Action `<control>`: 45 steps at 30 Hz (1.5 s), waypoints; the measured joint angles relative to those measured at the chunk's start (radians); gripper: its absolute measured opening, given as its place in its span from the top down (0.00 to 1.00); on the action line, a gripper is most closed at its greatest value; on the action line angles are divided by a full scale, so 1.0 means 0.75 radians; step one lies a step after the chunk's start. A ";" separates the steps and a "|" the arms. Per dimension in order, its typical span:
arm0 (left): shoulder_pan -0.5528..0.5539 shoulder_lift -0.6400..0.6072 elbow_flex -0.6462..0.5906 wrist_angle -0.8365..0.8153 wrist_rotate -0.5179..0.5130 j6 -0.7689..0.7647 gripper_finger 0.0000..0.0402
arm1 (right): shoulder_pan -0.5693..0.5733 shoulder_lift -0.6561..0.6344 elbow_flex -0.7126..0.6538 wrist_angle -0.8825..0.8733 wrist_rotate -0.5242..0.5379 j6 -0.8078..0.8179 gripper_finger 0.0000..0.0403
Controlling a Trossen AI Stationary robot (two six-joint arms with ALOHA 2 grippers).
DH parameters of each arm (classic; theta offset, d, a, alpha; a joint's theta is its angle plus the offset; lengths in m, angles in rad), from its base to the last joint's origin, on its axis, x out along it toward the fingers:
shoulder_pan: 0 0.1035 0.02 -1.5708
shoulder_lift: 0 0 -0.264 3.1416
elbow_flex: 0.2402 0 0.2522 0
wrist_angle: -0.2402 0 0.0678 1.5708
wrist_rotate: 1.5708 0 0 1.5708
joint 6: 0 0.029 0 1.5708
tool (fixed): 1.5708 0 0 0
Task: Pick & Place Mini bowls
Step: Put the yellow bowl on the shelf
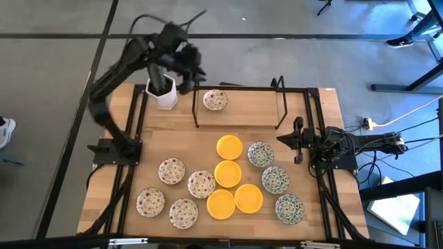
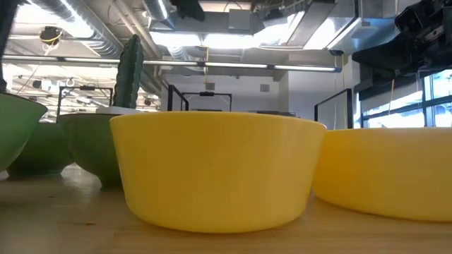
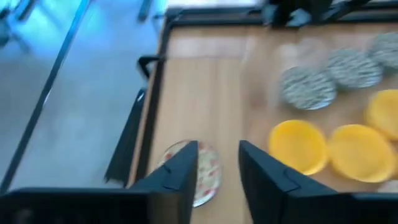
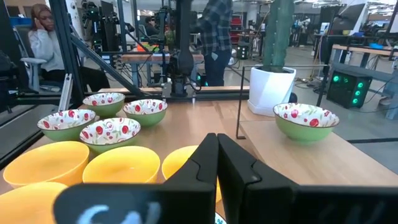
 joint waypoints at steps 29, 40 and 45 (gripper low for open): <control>-0.125 -1.242 -2.283 2.191 0.078 -0.512 1.00 | 0.000 0.000 0.000 0.001 0.107 -0.113 0.99; -0.190 -1.241 -2.439 2.363 0.028 -0.409 0.99 | 0.000 0.000 0.000 0.018 0.109 -0.120 0.99; -0.190 -1.230 -2.439 2.351 0.034 -0.401 1.00 | 0.000 0.000 0.000 0.046 0.118 -0.120 0.99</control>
